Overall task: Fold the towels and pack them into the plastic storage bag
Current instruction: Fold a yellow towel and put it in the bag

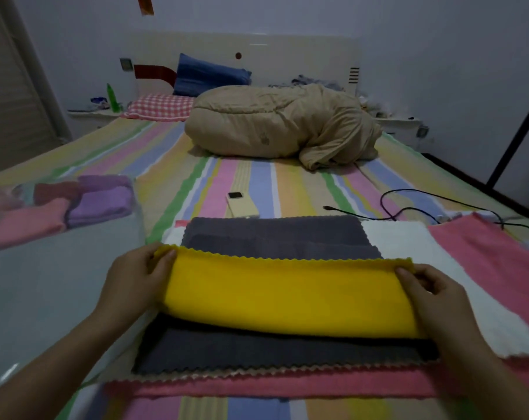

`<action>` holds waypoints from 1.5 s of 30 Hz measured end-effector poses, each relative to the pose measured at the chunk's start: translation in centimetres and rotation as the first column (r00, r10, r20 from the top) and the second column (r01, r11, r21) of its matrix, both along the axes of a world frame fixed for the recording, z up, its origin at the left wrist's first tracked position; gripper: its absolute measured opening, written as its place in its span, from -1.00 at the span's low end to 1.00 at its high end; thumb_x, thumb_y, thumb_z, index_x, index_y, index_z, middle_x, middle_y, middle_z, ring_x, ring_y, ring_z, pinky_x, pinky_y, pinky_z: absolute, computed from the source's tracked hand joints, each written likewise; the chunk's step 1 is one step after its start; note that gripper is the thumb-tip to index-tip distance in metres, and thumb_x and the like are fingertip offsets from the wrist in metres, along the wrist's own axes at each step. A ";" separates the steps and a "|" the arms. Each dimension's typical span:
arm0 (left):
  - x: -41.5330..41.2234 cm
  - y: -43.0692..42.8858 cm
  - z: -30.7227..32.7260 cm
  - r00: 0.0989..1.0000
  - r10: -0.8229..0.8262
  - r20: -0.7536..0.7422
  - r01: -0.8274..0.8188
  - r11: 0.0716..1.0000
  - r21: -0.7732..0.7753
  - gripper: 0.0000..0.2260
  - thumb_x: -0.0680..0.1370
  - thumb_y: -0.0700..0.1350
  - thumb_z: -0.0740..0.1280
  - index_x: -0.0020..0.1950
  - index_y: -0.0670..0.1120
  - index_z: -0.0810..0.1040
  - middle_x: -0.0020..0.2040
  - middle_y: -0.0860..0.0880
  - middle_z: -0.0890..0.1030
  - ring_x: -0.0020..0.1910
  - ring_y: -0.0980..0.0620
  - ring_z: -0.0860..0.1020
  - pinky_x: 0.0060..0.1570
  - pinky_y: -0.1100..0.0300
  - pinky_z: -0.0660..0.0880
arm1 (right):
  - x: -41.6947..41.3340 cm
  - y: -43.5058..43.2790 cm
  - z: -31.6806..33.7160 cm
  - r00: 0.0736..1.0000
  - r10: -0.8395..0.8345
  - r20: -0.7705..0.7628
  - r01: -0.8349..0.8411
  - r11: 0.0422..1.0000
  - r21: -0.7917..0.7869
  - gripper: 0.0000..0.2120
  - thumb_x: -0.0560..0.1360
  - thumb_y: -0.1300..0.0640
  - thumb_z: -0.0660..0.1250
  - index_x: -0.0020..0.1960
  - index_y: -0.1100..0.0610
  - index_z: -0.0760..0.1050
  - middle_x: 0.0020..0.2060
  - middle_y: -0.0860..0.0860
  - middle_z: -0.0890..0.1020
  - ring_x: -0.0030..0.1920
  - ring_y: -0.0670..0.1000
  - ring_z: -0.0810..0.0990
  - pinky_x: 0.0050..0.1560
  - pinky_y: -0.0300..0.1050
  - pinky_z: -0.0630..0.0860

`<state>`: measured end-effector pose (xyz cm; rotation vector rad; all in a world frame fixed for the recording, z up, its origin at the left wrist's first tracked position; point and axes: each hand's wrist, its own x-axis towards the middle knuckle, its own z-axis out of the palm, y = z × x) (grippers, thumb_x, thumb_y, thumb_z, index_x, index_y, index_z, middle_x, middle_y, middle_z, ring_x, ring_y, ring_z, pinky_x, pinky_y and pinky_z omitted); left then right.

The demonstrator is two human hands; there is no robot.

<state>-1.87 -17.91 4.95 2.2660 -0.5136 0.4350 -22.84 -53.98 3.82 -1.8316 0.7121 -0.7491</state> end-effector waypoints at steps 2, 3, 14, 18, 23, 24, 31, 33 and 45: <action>1.8 -1.7 0.2 0.997 0.007 0.077 -0.014 0.996 0.090 -0.72 0.47 0.09 0.21 -0.18 -0.07 0.60 -0.30 -0.13 0.62 -0.26 -0.19 0.57 -0.26 -0.01 0.48 | 1.7 -1.2 -0.1 0.999 -0.029 -0.036 0.027 0.998 -0.056 -0.87 0.53 0.05 0.34 -0.01 0.11 0.57 -0.12 -0.05 0.59 -0.06 0.06 0.53 -0.09 -0.02 0.41; 2.7 -2.5 0.2 0.995 0.000 0.103 -0.014 0.990 0.137 -0.76 0.50 0.07 0.22 -0.19 -0.05 0.56 -0.33 -0.13 0.60 -0.27 -0.21 0.56 -0.29 -0.01 0.47 | 2.5 -1.7 -0.1 0.997 -0.041 -0.058 0.036 0.996 -0.085 -0.86 0.53 0.05 0.34 0.00 0.10 0.57 -0.12 -0.02 0.59 -0.04 0.06 0.53 -0.06 -0.02 0.39; 10.3 -6.6 -2.6 0.997 -0.031 0.069 -0.003 0.891 0.453 -0.81 0.60 -0.04 0.24 -0.19 -0.07 0.40 -0.19 -0.18 0.60 -0.19 -0.23 0.54 -0.35 0.09 0.23 | 8.5 -5.3 -1.5 0.944 -0.117 -0.309 0.044 0.971 -0.234 -0.82 0.54 0.02 0.32 0.06 0.10 0.58 -0.14 0.05 0.58 -0.12 0.04 0.49 -0.12 -0.08 0.34; 10.9 -6.5 -3.6 0.997 -0.037 0.069 0.001 0.888 0.459 -0.81 0.59 0.01 0.24 -0.14 -0.08 0.45 -0.22 -0.17 0.60 -0.21 -0.23 0.55 -0.35 0.09 0.32 | 8.3 -5.2 -1.9 0.899 -0.170 -0.405 0.033 0.946 -0.323 -0.77 0.53 -0.03 0.32 0.10 0.07 0.55 -0.14 0.00 0.58 -0.13 0.02 0.48 -0.16 -0.08 0.34; 10.0 -7.4 -2.6 0.977 0.081 0.195 -0.181 0.798 0.575 -0.71 0.52 -0.02 0.35 0.15 -0.14 0.45 0.03 -0.20 0.55 -0.10 -0.26 0.55 -0.29 0.03 0.37 | 7.4 -5.2 -1.8 0.774 -0.200 -0.601 -0.002 0.948 -0.319 -0.59 0.50 -0.24 0.26 0.21 0.00 0.46 0.05 -0.02 0.59 0.05 0.09 0.53 -0.04 -0.02 0.43; 9.6 -7.9 -2.0 0.976 0.060 0.210 -0.171 0.807 0.566 -0.65 0.49 -0.09 0.38 0.23 -0.16 0.44 0.17 -0.22 0.51 -0.01 -0.28 0.53 -0.21 -0.03 0.41 | 7.2 -5.2 -1.7 0.754 -0.191 -0.628 -0.010 0.953 -0.302 -0.57 0.49 -0.25 0.26 0.22 0.00 0.47 0.09 0.01 0.59 0.08 0.11 0.54 0.00 0.00 0.46; -1.2 -16.5 -1.2 0.898 -0.428 0.106 0.332 0.815 0.475 -0.50 0.58 0.09 0.03 0.46 -0.07 0.36 0.50 -0.11 0.28 0.45 -0.11 0.32 0.42 -0.04 0.20 | 6.1 -3.4 -0.5 0.839 -0.248 -0.484 0.055 0.924 -0.378 -0.83 0.50 -0.04 0.35 0.06 -0.04 0.52 -0.08 -0.05 0.58 -0.09 0.04 0.51 -0.16 -0.09 0.38; -2.9 -18.5 -2.7 0.865 -0.500 0.042 0.385 0.714 0.585 -0.34 0.55 0.23 -0.25 0.55 -0.04 0.14 0.58 -0.08 0.05 0.55 -0.06 0.08 0.50 -0.04 -0.04 | 6.2 -3.0 -0.3 0.842 -0.245 -0.481 0.053 0.925 -0.377 -0.88 0.49 -0.01 0.35 0.01 -0.04 0.52 -0.07 -0.04 0.60 -0.07 0.04 0.52 -0.16 -0.09 0.39; -1.7 -16.3 -1.2 0.843 -0.421 -0.334 0.371 0.906 -0.206 -0.73 0.66 -0.07 0.13 0.28 -0.03 0.53 0.24 0.03 0.56 0.23 0.06 0.49 0.23 0.20 0.39 | 9.8 2.6 9.1 0.909 0.081 -0.408 -0.194 0.950 -0.244 -0.89 0.51 0.09 0.30 -0.03 0.12 0.51 -0.13 0.05 0.56 -0.14 0.04 0.50 -0.10 -0.05 0.43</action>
